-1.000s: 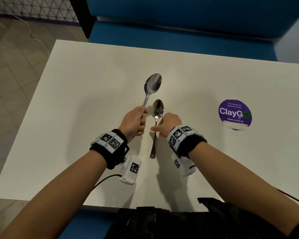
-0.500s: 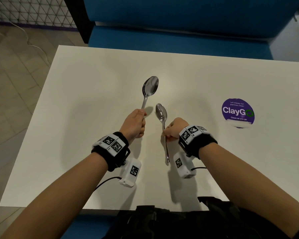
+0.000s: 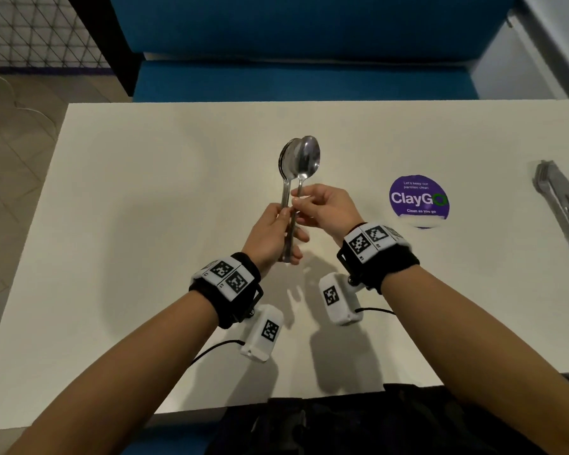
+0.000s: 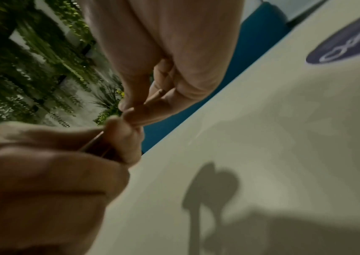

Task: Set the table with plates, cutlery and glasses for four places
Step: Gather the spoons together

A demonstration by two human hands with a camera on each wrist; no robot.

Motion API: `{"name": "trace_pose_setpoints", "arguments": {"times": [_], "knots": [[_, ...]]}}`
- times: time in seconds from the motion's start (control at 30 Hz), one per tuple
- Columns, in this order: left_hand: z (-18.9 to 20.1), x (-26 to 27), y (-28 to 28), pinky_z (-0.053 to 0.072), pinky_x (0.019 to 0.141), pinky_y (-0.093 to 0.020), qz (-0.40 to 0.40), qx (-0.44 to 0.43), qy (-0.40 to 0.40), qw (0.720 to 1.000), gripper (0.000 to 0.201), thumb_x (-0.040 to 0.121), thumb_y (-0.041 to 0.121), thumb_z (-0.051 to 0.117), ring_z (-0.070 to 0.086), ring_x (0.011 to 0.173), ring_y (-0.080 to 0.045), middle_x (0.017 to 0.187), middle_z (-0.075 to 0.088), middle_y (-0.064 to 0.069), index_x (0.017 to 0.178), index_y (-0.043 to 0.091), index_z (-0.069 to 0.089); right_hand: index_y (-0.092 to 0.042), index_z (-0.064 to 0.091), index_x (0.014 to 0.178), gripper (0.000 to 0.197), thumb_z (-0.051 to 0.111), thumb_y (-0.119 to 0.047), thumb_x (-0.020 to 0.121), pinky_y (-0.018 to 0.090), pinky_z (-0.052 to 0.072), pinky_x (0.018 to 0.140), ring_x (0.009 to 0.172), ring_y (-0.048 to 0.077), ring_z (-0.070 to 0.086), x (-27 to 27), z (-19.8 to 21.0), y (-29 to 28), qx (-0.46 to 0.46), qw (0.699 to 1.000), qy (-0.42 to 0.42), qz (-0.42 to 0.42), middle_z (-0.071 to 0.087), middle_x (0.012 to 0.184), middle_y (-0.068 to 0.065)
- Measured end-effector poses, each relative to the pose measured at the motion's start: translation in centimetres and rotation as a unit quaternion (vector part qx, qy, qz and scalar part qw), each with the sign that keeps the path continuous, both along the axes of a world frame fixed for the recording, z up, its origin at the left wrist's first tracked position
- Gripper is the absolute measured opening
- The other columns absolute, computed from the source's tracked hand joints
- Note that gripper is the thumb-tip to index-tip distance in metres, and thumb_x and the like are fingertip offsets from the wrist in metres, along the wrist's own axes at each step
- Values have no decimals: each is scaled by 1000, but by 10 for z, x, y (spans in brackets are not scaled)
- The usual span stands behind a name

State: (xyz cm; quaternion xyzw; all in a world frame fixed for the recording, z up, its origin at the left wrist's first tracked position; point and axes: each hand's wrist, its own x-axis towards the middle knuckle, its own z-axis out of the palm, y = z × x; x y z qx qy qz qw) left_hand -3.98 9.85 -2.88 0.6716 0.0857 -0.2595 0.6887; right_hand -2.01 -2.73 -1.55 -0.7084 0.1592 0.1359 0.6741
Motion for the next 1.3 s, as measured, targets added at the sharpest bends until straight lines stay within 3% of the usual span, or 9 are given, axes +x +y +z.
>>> {"name": "trace_pose_setpoints", "arguments": {"times": [0.13,0.23,0.4,0.57,0.7,0.8,1.0,1.23,1.3], "knots": [[-4,-4,-37,25,38,-17,-26,-7,0,1000,27,104,31,29,29,34,-7,56,38,1,87,18,45,-4,70,98,19,72,-14,81,24,56,68,64,16,64,-3,-2,-42,-121,993,-1,8,67,74,7],[-2,-7,-78,22,40,-16,-53,1,6,999,30,104,33,28,26,34,-5,52,34,6,86,18,47,1,72,96,22,68,-18,85,28,57,79,80,21,68,-7,-3,-81,-109,994,7,-3,70,84,15],[-4,-8,-174,25,37,-16,-115,24,-12,993,30,104,29,28,27,34,-6,60,34,1,95,12,51,10,70,94,30,69,-18,85,35,54,89,77,23,65,-19,-6,-176,-70,994,43,-67,68,84,22],[-9,-23,-285,29,35,-15,-130,22,-15,991,26,104,26,28,36,36,-5,62,40,-2,88,17,46,5,71,83,21,74,-15,80,31,55,81,68,21,63,-36,-5,-282,-67,992,67,-85,65,70,14],[-14,-23,-353,49,48,-24,-154,61,-3,986,32,103,29,34,54,57,-19,71,58,-7,84,14,55,-2,69,64,18,73,-11,80,28,58,64,50,18,62,-39,-6,-348,-119,982,84,-117,63,53,7],[-28,-14,-383,54,68,-35,-144,123,-5,982,29,98,25,45,57,65,-22,76,62,-8,99,3,65,-6,70,66,17,73,-17,80,34,60,71,61,22,68,-34,-12,-387,-232,963,98,-96,69,68,10],[-45,-3,-416,51,65,-35,-106,111,25,988,23,94,14,52,55,59,-19,77,61,-8,113,2,58,-2,67,84,26,72,-27,81,25,47,64,73,20,61,-29,-21,-426,-456,881,129,7,66,80,8],[-51,8,-447,57,81,-34,-151,176,1,973,35,93,21,53,57,57,-15,84,66,-7,125,8,57,-5,68,88,12,65,-15,84,26,44,63,73,24,57,-29,-38,-437,-534,834,120,73,58,76,9],[-50,12,-453,57,78,-34,-158,170,12,973,37,93,19,51,56,56,-14,80,65,-4,128,8,55,-6,69,87,12,65,-16,84,26,42,62,74,24,59,-28,-43,-438,-538,833,113,63,58,74,8]]}}
